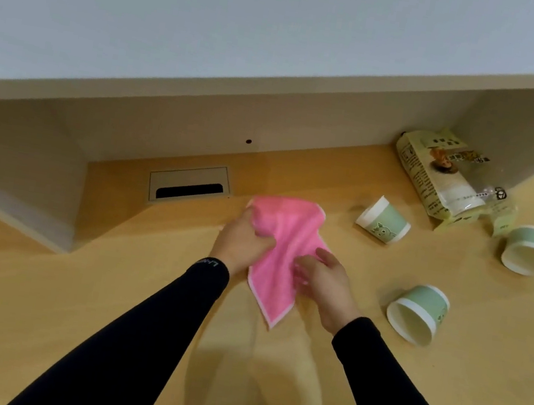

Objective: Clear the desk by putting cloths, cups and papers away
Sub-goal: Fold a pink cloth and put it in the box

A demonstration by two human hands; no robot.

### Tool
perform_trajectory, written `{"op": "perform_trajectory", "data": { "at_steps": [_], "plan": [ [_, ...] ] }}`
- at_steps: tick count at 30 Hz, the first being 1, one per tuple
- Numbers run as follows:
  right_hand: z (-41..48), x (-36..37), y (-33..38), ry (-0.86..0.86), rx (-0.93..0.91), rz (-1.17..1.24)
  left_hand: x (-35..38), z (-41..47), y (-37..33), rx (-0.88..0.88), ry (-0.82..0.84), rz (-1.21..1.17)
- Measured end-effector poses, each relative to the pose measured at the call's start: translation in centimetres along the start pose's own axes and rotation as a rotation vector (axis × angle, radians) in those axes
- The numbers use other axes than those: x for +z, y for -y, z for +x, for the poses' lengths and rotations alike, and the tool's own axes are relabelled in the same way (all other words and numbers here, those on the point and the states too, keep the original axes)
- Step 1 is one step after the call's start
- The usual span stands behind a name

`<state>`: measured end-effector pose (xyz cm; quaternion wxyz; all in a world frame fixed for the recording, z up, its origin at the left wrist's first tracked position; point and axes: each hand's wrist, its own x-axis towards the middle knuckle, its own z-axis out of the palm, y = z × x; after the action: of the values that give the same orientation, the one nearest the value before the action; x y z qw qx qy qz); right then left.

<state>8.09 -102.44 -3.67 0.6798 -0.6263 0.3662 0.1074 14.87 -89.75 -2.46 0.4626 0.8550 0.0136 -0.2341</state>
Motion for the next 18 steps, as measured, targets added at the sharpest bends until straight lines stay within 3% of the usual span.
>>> {"op": "perform_trajectory", "data": {
  "at_steps": [5, 18],
  "plan": [
    [-2.3, 0.8, 0.5, 0.126, 0.009, 0.058, 0.7, -3.4, -0.4, -0.131, 0.247, -0.129],
    [-10.6, 4.0, 1.8, 0.333, -0.264, 0.075, -4.3, -13.9, -0.9, 0.133, -0.200, -0.084]
  ]
}}
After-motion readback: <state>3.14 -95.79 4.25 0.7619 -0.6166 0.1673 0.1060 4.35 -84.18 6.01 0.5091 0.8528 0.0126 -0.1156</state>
